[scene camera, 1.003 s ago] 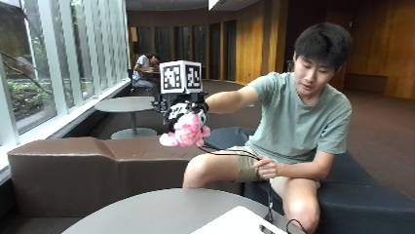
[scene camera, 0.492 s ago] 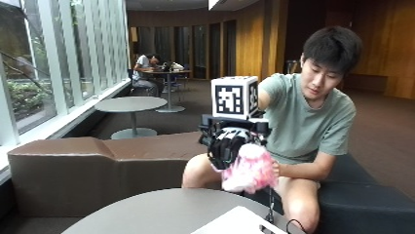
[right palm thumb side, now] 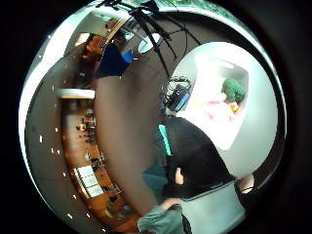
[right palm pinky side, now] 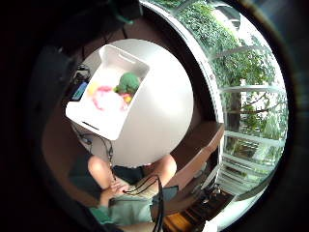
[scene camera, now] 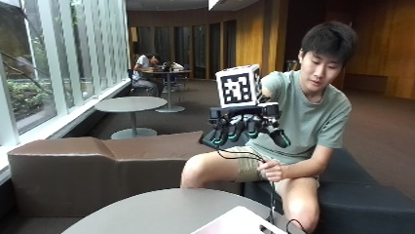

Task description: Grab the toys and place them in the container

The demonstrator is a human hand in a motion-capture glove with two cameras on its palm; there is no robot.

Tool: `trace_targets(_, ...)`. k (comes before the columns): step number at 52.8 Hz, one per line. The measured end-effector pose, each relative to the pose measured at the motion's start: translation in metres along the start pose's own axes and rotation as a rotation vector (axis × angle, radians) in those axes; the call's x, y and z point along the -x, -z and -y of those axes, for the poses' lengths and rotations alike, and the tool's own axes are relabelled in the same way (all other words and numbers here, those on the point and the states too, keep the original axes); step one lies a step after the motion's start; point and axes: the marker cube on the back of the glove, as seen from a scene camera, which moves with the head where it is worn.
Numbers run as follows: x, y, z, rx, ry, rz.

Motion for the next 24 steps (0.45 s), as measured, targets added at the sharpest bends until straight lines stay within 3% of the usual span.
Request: trace_targets(24, 0.014, 0.038, -0.083, -0.189, 0.133, -0.013)
